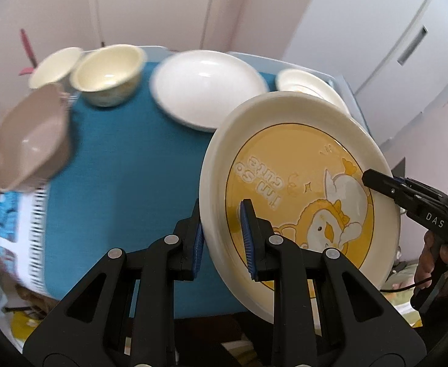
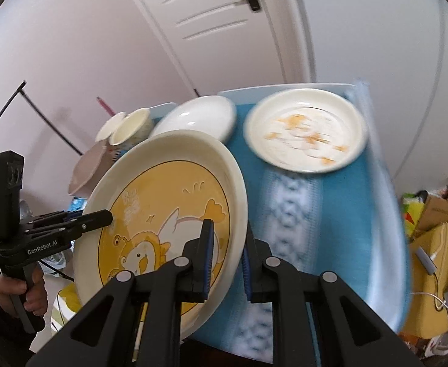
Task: Organize plates and bowls
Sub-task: 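Carry the yellow plate beside the brown basin, lower it, open both grippers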
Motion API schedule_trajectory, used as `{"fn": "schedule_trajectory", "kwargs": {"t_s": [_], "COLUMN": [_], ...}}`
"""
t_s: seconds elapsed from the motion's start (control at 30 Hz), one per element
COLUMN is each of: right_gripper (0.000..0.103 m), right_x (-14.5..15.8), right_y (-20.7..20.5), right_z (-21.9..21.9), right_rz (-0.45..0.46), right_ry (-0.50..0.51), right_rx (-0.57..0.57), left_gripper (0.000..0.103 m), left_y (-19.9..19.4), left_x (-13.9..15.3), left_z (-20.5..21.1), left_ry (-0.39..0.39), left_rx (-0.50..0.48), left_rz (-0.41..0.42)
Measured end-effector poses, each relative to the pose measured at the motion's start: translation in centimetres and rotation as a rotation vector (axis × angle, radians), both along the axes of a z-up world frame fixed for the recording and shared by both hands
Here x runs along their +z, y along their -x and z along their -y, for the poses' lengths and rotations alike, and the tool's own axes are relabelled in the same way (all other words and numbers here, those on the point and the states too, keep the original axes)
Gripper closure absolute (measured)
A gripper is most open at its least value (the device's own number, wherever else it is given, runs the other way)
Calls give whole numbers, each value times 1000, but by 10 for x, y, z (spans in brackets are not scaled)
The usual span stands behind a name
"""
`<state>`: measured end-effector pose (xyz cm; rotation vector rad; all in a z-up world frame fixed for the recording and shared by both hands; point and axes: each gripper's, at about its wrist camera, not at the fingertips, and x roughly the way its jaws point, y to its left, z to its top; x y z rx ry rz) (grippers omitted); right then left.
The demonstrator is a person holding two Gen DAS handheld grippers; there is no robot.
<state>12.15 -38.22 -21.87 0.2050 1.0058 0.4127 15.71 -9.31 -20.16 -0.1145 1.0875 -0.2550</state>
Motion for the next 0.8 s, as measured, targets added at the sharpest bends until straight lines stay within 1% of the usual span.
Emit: {"fn": "schedule_trajectory", "kwargs": {"t_s": [0.17, 0.2, 0.37, 0.5, 0.6, 0.8], "right_gripper": [88, 88, 88, 88, 88, 88], "right_x": [-6, -9, -33, -53, -65, -78], "right_y": [-9, -11, -16, -20, -25, -31], "right_z": [-62, -75, -129, -154, -167, -175], "right_rz": [-14, -20, -57, -84, -87, -77], "right_ry": [-22, -22, -24, -25, -20, -11], "right_rx": [34, 40, 55, 44, 31, 7], "left_gripper": [83, 83, 83, 83, 83, 83], "left_y": [-3, -4, -10, -17, -21, -24], "left_x": [-1, -5, -32, -58, -70, -77], "left_z": [-61, -76, -122, -143, -154, -156], "left_ry": [-34, -42, -56, -58, -49, -54], "left_rx": [28, 32, 42, 27, 15, -22], "left_rz": [-6, -15, -57, -92, -100, -81]}}
